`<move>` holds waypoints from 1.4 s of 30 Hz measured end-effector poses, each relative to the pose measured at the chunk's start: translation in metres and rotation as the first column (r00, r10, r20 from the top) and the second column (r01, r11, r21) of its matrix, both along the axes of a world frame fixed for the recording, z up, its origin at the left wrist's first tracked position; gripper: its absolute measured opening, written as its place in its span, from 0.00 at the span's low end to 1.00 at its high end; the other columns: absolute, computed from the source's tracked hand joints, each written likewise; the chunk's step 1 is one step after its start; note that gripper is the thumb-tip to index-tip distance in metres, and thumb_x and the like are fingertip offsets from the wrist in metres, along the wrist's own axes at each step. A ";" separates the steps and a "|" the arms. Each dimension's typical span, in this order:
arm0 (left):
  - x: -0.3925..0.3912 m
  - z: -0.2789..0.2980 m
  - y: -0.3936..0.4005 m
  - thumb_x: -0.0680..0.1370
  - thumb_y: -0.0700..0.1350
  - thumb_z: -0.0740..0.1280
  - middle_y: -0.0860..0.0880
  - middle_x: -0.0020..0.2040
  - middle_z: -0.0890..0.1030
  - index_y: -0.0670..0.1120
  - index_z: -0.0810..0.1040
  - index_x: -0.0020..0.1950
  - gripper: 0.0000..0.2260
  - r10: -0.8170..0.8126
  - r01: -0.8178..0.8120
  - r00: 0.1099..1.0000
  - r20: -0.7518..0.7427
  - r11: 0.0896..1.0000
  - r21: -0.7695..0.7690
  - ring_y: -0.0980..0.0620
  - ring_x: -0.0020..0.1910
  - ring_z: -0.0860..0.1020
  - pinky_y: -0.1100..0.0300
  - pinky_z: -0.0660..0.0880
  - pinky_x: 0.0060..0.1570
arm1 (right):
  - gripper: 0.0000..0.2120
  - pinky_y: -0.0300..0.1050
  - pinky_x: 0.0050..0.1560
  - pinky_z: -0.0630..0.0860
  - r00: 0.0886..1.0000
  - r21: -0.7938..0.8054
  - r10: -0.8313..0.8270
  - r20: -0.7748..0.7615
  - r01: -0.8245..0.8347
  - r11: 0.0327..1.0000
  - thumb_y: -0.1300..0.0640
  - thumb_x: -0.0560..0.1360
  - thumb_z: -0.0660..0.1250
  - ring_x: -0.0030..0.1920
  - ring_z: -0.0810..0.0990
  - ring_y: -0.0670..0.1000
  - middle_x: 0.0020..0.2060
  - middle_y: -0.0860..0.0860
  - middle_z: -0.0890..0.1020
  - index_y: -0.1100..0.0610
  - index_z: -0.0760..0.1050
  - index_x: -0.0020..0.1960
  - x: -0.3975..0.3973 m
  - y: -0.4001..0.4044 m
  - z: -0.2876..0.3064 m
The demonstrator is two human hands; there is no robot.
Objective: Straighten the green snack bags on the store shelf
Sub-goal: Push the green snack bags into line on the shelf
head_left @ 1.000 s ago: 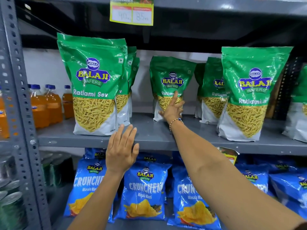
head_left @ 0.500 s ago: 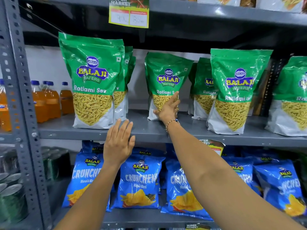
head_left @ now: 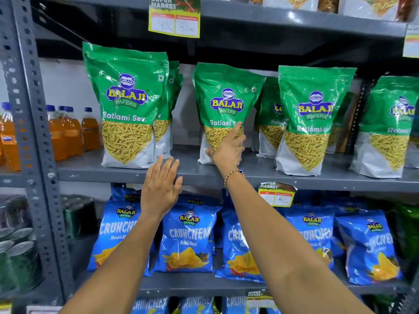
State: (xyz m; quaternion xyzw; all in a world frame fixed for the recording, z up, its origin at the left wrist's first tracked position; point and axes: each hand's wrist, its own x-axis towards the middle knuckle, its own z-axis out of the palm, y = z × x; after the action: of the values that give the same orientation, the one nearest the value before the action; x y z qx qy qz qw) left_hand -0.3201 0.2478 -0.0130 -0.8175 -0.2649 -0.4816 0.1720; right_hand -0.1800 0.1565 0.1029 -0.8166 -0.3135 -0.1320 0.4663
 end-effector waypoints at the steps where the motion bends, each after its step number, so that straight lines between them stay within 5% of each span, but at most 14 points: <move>1: 0.000 0.000 0.000 0.83 0.52 0.48 0.41 0.67 0.76 0.41 0.71 0.69 0.23 -0.001 0.001 1.000 -0.005 1.000 -0.011 0.40 0.70 0.68 0.48 0.58 0.69 | 0.56 0.66 0.65 0.68 1.000 0.008 0.001 0.000 -0.001 1.000 0.54 0.69 0.76 0.69 0.65 0.68 0.74 0.63 0.53 0.56 0.36 0.78 -0.002 -0.003 0.000; 33: -0.012 0.008 -0.020 0.82 0.57 0.42 0.41 0.70 0.73 0.41 0.69 0.71 0.29 -0.046 0.039 0.998 -0.034 0.983 -0.180 0.41 0.72 0.66 0.47 0.58 0.70 | 0.59 0.68 0.65 0.66 0.998 0.022 -0.033 0.054 0.031 0.999 0.50 0.67 0.77 0.70 0.62 0.70 0.74 0.63 0.52 0.55 0.33 0.77 -0.050 -0.050 -0.009; 39: -0.014 0.009 -0.020 0.82 0.58 0.40 0.41 0.70 0.72 0.42 0.69 0.72 0.31 -0.041 0.029 0.997 -0.063 0.982 -0.189 0.42 0.73 0.65 0.46 0.59 0.71 | 0.67 0.64 0.74 0.49 0.940 0.162 0.275 -0.200 -0.245 0.956 0.37 0.62 0.75 0.77 0.40 0.63 0.76 0.61 0.36 0.56 0.24 0.74 -0.001 -0.077 0.000; 42: -0.013 0.010 -0.019 0.82 0.58 0.41 0.41 0.70 0.72 0.41 0.69 0.72 0.30 -0.056 0.043 0.997 -0.060 0.979 -0.201 0.41 0.73 0.64 0.46 0.59 0.70 | 0.64 0.60 0.75 0.52 0.830 0.134 0.447 -0.334 -0.427 0.894 0.40 0.63 0.76 0.78 0.47 0.59 0.78 0.58 0.41 0.57 0.30 0.76 0.035 -0.094 0.001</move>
State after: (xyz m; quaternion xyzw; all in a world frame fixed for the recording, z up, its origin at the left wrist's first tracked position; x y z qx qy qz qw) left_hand -0.3335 0.2285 -0.0030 -0.8523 -0.2856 -0.4297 0.0857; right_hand -0.1450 0.0622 0.1041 -0.7207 -0.3984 0.1197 0.5546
